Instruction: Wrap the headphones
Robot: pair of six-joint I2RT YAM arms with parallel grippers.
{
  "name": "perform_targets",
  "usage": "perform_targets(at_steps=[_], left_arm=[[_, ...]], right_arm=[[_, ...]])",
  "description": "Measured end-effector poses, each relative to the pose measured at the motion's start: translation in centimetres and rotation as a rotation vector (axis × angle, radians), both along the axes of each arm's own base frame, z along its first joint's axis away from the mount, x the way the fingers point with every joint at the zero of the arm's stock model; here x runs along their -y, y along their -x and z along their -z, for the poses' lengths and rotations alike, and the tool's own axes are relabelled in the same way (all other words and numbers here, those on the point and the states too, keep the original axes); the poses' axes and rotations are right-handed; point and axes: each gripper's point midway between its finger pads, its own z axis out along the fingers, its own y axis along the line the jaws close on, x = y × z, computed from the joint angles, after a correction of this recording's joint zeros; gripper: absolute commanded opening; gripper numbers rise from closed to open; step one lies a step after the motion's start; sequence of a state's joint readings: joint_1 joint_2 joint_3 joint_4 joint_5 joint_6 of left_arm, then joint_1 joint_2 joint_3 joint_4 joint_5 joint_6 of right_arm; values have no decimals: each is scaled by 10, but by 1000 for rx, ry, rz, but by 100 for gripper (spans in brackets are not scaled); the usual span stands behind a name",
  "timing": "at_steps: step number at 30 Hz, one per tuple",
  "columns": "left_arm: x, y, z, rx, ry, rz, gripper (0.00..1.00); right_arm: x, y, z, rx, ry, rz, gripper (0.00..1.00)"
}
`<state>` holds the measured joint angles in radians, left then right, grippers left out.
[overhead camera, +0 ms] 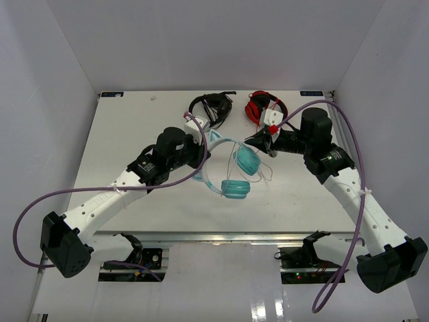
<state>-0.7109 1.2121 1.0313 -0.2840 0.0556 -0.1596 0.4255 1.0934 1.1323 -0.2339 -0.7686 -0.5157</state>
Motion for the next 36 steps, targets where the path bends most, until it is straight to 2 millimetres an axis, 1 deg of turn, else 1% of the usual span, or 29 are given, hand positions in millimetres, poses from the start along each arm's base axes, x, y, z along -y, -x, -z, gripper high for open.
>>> perform_targets(at_steps=[3, 8, 11, 15, 16, 20, 21, 22, 23, 25, 27, 33, 36], left_arm=[[-2, 1, -6, 9, 13, -6, 0], [-3, 7, -23, 44, 51, 9, 0], [-2, 10, -33, 64, 75, 24, 0], [-1, 13, -38, 72, 90, 37, 0], [0, 14, -39, 72, 96, 41, 0], [5, 18, -47, 67, 136, 63, 0], [6, 19, -50, 63, 150, 64, 0], [7, 19, -54, 62, 163, 63, 0], [8, 18, -59, 62, 178, 61, 0], [11, 16, -77, 73, 221, 53, 0], [13, 14, -96, 91, 267, 43, 0], [11, 4, -163, 155, 440, -44, 0], [5, -2, -192, 174, 523, -102, 0]], right_arm=[[3, -5, 13, -11, 23, 27, 8], [5, -18, 30, -37, 53, 62, 8], [4, -26, 40, -61, 62, 62, 11], [-1, -30, 52, -102, 57, 36, 16], [-3, -31, 55, -118, 53, 22, 19], [-15, -28, 67, -215, 16, -53, 40], [-19, -24, 69, -253, -12, -89, 50], [-22, -20, 71, -284, -30, -114, 58], [-25, -16, 73, -320, -52, -143, 62], [-32, -10, 80, -406, -96, -192, 71], [-36, -4, 88, -491, -131, -232, 75], [-48, -1, 116, -667, -206, -308, 75], [-52, 4, 125, -710, -232, -344, 70]])
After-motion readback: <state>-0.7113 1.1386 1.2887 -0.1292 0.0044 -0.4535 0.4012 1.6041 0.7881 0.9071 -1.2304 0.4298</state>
